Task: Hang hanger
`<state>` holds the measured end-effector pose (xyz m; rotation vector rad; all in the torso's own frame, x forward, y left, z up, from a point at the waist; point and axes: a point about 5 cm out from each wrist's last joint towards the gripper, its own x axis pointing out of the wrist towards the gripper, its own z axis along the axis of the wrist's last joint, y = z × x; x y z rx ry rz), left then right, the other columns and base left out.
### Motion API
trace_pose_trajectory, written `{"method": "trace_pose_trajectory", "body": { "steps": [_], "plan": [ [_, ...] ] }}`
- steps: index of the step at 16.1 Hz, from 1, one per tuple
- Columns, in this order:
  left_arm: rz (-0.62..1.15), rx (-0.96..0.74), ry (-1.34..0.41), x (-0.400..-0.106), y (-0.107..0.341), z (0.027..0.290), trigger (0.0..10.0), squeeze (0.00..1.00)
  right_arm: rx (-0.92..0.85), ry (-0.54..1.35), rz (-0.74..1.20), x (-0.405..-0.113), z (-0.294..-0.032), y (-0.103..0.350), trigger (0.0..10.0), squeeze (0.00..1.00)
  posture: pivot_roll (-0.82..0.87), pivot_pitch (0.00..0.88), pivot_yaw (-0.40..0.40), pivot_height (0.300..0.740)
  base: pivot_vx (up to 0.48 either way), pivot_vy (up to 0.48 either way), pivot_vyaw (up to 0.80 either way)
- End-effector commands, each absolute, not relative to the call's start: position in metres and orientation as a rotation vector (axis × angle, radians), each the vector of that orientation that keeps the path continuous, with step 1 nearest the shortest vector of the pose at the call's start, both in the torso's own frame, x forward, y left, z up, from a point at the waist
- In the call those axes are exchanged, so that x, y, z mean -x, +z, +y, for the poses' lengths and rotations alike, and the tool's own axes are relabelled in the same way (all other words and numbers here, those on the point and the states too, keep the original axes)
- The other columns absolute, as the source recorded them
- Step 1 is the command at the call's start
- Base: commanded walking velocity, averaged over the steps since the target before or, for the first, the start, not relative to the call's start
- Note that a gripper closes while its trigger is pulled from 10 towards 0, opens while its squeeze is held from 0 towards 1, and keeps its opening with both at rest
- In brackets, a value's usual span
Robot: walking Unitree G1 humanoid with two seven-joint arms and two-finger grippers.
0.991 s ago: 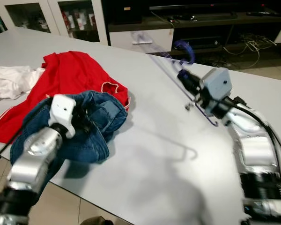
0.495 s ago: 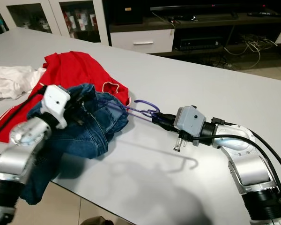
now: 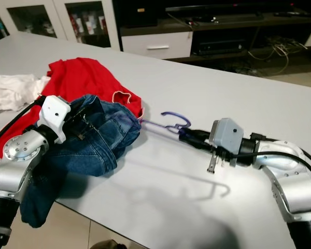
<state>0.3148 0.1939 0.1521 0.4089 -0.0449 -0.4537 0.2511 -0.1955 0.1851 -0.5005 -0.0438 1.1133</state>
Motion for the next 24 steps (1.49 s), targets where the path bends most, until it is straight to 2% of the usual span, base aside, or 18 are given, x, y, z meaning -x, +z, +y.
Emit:
{"method": "trace_pose_trajectory", "body": {
  "steps": [1,4,9,16,19,24],
  "plan": [
    [-0.080,-0.433,-0.475,-0.319,0.161,0.189,0.0,0.00,0.487,1.157,-0.073,-0.249,-0.185,0.189,10.0,0.00,-0.08,0.000,0.084,0.740,0.000,0.000,0.00],
    [-0.098,-0.437,-0.498,-0.320,0.164,0.183,0.0,0.00,0.454,1.192,-0.098,-0.251,-0.161,0.182,10.0,0.00,-0.07,0.000,0.081,0.740,0.000,0.000,0.00],
    [-0.099,-0.441,-0.511,-0.315,0.161,0.181,0.0,0.00,0.399,1.135,-0.113,-0.261,-0.145,0.182,10.0,0.00,-0.05,0.000,0.081,0.740,0.000,0.000,0.00],
    [-0.105,-0.451,-0.512,-0.315,0.162,0.180,0.0,0.00,0.376,1.088,0.005,-0.265,-0.154,0.164,10.0,0.00,-0.05,0.000,0.081,0.740,0.000,0.000,0.00],
    [-0.106,-0.458,-0.514,-0.315,0.163,0.181,0.0,0.00,0.374,1.061,0.070,-0.265,-0.172,0.156,10.0,0.00,-0.05,0.000,0.084,0.740,0.000,0.000,0.00],
    [-0.107,-0.456,-0.523,-0.315,0.162,0.176,0.0,0.00,0.366,1.045,0.074,-0.266,-0.171,0.157,10.0,0.00,-0.05,0.000,0.085,0.740,0.000,0.000,0.00]
  ]
}}
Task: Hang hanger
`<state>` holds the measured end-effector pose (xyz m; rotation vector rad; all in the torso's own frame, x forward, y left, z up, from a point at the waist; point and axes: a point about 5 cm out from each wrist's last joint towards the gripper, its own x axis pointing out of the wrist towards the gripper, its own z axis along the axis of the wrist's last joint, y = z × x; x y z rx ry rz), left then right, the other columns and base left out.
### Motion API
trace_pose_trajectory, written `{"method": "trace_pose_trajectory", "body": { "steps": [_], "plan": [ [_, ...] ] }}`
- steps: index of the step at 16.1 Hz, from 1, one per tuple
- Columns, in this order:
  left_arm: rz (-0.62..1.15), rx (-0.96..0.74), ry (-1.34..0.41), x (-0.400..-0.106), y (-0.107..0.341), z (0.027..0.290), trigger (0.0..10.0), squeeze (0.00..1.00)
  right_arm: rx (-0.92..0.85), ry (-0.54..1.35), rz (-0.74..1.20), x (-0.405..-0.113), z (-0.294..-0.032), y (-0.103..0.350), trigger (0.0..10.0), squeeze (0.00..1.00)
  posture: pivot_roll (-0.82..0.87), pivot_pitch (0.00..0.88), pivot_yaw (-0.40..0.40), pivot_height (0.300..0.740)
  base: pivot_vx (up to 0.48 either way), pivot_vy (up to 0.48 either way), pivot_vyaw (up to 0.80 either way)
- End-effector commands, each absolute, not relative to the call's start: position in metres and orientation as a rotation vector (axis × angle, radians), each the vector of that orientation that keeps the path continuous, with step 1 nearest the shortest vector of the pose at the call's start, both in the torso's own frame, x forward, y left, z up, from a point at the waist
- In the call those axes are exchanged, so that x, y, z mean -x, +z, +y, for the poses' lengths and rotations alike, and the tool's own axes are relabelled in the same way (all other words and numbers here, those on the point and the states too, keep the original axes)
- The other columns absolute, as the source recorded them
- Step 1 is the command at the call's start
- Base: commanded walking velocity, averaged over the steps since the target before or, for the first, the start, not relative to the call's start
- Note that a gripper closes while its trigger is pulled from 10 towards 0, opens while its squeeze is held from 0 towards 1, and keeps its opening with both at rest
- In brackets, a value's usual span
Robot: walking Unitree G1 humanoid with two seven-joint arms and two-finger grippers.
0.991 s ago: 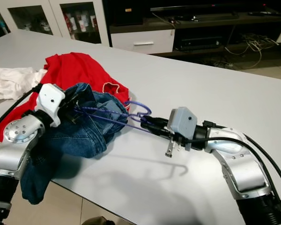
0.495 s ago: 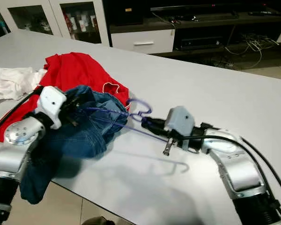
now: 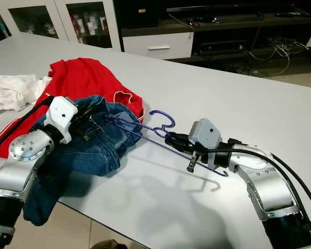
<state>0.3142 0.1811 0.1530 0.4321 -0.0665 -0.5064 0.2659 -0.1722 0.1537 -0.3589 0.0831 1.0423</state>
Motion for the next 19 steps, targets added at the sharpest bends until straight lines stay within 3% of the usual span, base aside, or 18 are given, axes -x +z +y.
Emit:
{"method": "trace_pose_trajectory", "body": {
  "steps": [1,12,19],
  "plan": [
    [-0.111,-0.456,-0.528,-0.315,0.163,0.174,0.0,0.00,0.354,1.023,0.078,-0.268,-0.169,0.157,10.0,0.00,-0.05,0.000,0.085,0.740,0.000,0.000,0.00],
    [-0.213,-0.486,-0.630,-0.313,0.172,0.135,0.0,0.00,0.041,0.947,0.014,-0.292,-0.100,0.170,10.0,0.00,-0.05,0.000,0.076,0.740,0.000,0.000,0.00],
    [-0.265,-0.487,-0.663,-0.312,0.177,0.119,0.0,0.00,-0.100,0.729,-0.007,-0.322,-0.093,0.177,10.0,0.00,-0.04,0.000,0.075,0.740,0.000,0.000,0.00]
  ]
}}
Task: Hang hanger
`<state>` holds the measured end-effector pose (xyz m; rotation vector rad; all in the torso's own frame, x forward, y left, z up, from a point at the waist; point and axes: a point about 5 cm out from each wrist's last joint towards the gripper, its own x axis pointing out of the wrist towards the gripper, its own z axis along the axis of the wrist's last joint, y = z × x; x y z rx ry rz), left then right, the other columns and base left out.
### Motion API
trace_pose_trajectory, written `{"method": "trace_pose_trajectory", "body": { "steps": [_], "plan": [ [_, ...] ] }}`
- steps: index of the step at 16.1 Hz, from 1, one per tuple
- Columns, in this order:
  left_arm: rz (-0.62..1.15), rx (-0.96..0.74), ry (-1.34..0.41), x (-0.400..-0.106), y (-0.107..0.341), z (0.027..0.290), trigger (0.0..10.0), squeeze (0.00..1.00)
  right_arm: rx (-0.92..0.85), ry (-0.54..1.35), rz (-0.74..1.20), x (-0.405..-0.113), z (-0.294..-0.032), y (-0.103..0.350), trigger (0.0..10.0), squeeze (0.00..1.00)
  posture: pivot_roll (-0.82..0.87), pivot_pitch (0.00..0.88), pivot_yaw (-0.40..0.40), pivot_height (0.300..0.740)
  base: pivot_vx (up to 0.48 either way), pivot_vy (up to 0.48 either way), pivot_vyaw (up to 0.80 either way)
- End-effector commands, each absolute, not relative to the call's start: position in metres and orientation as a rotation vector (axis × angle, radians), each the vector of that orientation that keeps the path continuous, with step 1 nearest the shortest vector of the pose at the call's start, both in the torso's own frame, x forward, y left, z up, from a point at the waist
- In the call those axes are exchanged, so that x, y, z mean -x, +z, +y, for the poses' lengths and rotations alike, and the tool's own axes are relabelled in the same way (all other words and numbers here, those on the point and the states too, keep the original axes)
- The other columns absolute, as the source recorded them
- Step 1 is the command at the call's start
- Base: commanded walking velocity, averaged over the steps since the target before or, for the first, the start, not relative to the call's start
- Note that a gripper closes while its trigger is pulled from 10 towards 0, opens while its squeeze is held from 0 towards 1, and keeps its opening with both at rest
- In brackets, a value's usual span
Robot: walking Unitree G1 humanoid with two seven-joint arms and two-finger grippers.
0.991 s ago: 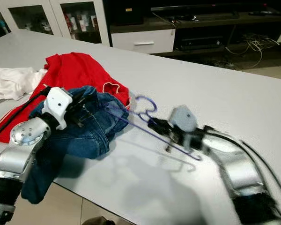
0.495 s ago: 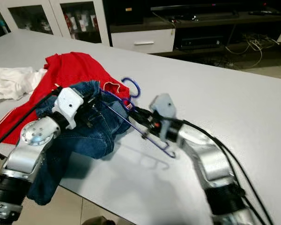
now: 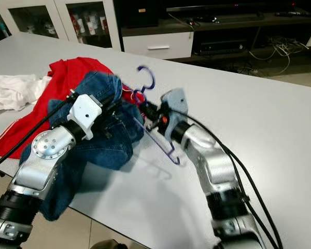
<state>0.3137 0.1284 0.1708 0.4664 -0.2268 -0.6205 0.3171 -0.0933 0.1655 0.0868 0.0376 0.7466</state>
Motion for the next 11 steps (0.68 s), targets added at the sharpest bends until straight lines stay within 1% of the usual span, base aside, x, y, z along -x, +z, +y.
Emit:
{"method": "trace_pose_trajectory", "body": {
  "steps": [1,7,9,11],
  "plan": [
    [-0.275,-0.482,-0.662,-0.311,0.178,0.118,0.0,0.00,-0.110,0.714,-0.017,-0.324,-0.091,0.179,10.0,0.00,-0.04,0.000,0.075,0.740,0.000,0.000,0.00],
    [-0.333,-0.435,-0.705,-0.304,0.183,0.104,0.0,0.00,-0.233,0.589,-0.082,-0.345,-0.085,0.197,10.0,0.00,-0.04,0.000,0.069,0.740,0.000,0.000,0.00],
    [-0.342,-0.429,-0.715,-0.303,0.183,0.101,0.0,0.00,-0.244,0.581,-0.088,-0.348,-0.083,0.199,10.0,0.00,-0.04,0.000,0.069,0.740,0.000,0.000,0.00],
    [-0.342,-0.423,-0.738,-0.299,0.182,0.097,0.0,0.00,-0.269,0.526,-0.105,-0.355,-0.084,0.204,10.0,0.00,-0.04,0.000,0.069,0.740,0.000,0.000,0.00]
  ]
}}
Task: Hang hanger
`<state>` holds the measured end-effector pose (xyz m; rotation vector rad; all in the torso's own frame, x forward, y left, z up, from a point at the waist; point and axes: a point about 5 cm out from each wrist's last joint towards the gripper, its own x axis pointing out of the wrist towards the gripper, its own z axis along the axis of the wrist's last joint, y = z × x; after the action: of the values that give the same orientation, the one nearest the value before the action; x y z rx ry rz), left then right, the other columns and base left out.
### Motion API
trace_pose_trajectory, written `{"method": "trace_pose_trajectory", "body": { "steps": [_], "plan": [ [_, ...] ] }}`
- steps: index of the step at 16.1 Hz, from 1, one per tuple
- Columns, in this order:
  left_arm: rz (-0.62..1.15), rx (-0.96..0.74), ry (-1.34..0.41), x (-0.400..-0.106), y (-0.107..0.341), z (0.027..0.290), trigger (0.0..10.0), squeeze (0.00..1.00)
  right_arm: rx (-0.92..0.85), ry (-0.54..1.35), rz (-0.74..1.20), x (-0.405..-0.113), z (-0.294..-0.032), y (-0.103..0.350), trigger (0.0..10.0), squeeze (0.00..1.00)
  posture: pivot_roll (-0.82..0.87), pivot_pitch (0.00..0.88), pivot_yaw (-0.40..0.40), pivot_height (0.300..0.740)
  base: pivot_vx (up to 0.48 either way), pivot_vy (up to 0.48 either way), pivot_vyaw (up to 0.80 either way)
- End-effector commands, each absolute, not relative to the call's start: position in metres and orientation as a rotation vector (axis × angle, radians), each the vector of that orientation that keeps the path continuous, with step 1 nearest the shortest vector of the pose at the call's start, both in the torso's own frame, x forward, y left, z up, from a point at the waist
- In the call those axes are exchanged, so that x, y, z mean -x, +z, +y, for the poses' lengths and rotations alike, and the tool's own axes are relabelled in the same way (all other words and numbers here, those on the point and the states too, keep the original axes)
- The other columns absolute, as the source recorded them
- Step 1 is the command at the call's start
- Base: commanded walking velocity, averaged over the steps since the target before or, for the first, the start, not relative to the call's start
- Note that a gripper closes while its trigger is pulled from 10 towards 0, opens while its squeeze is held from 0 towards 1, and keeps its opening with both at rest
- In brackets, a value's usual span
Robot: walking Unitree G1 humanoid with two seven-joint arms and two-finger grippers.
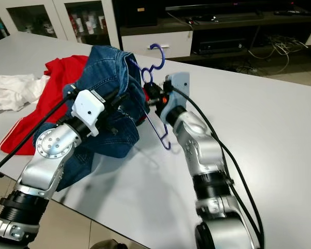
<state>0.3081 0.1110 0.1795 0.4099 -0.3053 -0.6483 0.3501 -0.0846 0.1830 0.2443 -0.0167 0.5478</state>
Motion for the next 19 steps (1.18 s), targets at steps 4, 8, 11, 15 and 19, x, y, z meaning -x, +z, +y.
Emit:
{"method": "trace_pose_trajectory", "body": {
  "steps": [4,8,11,15,19],
  "plan": [
    [-0.359,-0.415,-0.783,-0.295,0.182,0.090,0.0,0.00,-0.302,0.463,-0.138,-0.363,-0.081,0.213,10.0,0.00,-0.03,0.000,0.068,0.740,0.000,0.000,0.00],
    [-0.346,-0.401,-0.813,-0.291,0.174,0.081,0.0,0.00,-0.335,0.425,-0.148,-0.369,-0.080,0.217,10.0,0.00,-0.04,0.000,0.066,0.740,0.000,0.000,0.00],
    [-0.341,-0.377,-0.835,-0.289,0.171,0.070,0.0,0.00,-0.362,0.422,-0.174,-0.367,-0.075,0.221,10.0,0.00,-0.04,0.000,0.066,0.740,0.000,0.000,0.00],
    [-0.316,-0.367,-0.853,-0.286,0.163,0.068,0.0,0.00,-0.431,0.374,-0.226,-0.367,-0.084,0.226,10.0,0.00,-0.04,0.000,0.068,0.740,0.000,0.000,0.00],
    [-0.299,-0.358,-0.840,-0.285,0.161,0.072,0.0,0.00,-0.466,0.350,-0.266,-0.368,-0.092,0.232,10.0,0.00,-0.05,0.000,0.068,0.740,0.000,0.000,0.00]
  ]
}}
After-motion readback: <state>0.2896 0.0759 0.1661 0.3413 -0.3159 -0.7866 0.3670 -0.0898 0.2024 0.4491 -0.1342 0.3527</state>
